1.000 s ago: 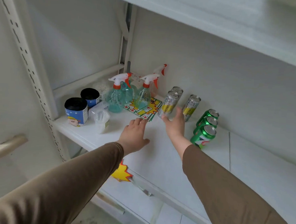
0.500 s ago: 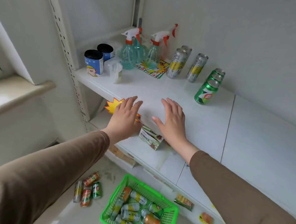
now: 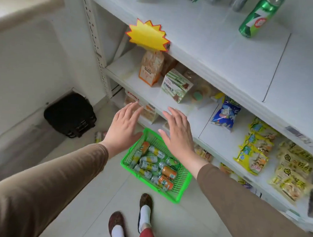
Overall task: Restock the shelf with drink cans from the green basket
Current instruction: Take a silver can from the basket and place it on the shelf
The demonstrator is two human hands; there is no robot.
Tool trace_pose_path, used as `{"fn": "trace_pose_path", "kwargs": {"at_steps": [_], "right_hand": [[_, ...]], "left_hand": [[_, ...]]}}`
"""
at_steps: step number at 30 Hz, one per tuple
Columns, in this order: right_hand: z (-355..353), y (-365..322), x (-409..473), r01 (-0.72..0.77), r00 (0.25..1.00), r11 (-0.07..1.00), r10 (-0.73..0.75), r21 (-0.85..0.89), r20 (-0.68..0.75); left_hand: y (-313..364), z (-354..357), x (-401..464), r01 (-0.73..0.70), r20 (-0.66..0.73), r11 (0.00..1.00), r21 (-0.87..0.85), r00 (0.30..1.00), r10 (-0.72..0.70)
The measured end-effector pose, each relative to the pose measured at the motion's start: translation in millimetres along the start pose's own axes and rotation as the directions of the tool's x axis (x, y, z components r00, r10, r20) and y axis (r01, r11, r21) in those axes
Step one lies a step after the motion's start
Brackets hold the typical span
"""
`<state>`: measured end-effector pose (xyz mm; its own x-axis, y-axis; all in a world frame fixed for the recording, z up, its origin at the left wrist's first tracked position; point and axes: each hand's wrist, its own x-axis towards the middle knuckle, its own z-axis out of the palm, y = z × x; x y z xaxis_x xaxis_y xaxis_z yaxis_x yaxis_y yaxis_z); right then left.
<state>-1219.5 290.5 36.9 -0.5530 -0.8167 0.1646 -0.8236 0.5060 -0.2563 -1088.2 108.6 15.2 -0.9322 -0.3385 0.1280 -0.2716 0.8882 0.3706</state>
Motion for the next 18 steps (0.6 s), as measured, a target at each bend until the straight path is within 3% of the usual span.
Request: {"fn": "trace_pose_path", "kwargs": {"at_steps": [10, 18], "right_hand": [[186, 71, -110, -0.41, 0.893, 0.898, 0.358, 0.162, 0.274], [328, 127, -159, -0.512, 0.789, 0.847, 0.399, 0.141, 0.467]], "left_hand": [[-25, 183, -92, 0.132, 0.329, 0.991, -0.018, 0.937, -0.119], [-49, 325, -110, 0.131, 0.49, 0.991, 0.041, 0.861, -0.134]]}}
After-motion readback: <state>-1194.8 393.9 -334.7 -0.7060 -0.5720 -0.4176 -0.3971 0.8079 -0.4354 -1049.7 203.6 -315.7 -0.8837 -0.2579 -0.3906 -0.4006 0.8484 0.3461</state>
